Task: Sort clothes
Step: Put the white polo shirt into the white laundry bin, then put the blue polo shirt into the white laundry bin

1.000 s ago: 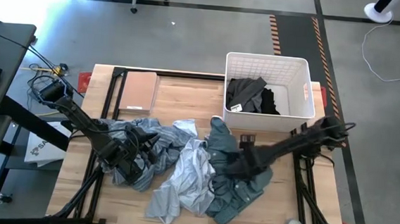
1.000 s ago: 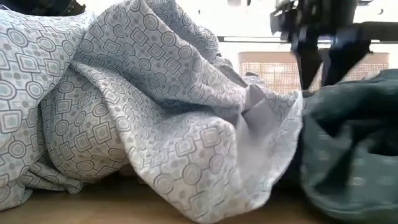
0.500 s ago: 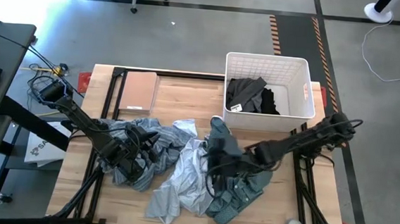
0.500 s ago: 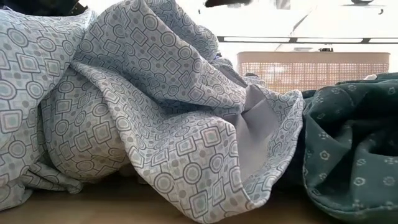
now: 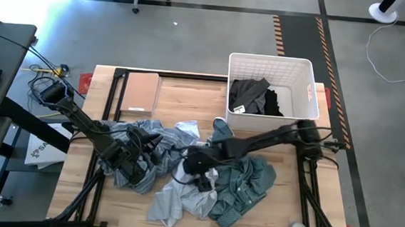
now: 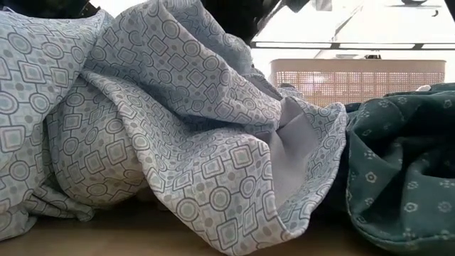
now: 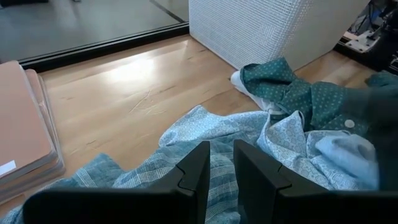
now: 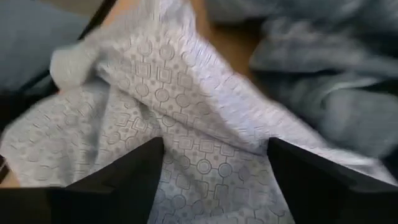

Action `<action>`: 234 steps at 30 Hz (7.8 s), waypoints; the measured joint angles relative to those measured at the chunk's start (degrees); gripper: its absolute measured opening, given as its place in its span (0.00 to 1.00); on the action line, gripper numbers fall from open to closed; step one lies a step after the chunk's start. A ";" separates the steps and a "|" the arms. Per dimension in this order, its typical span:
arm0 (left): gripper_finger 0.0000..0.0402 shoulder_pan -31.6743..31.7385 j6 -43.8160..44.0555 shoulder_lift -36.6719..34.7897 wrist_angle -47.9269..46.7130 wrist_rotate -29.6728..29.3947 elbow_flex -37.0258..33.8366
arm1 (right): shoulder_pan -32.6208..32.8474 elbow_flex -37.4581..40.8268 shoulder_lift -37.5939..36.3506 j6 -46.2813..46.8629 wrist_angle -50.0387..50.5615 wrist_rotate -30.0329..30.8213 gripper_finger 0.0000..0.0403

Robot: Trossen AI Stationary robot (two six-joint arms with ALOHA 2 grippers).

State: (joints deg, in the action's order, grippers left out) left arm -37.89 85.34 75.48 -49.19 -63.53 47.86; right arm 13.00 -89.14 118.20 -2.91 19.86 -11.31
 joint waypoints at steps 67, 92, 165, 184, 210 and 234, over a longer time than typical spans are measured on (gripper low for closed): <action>0.17 0.00 -0.50 0.00 1.09 1.29 -0.02 | -22.56 -8.48 -54.57 -16.57 26.90 55.56 0.03; 0.17 0.00 -0.48 0.00 1.12 1.27 -0.02 | -37.90 8.51 -54.67 -7.61 30.07 56.07 0.38; 0.06 14.73 -31.20 1.43 23.94 35.64 -2.09 | 17.77 38.33 -53.48 12.06 -2.32 54.69 0.48; 0.04 43.84 -93.39 7.28 55.98 53.44 52.38 | 19.25 38.33 -52.35 13.17 -5.70 54.81 0.48; 0.07 65.75 -57.89 52.58 86.41 88.15 84.47 | 20.81 38.35 -42.50 16.03 -15.33 56.37 0.48; 0.48 66.62 -49.40 55.23 69.22 105.10 84.56 | 21.20 38.33 -42.50 16.62 -15.43 57.48 0.48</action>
State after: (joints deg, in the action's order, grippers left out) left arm 28.73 35.94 130.71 20.03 41.57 132.42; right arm 34.20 -50.81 75.70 13.71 4.43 46.17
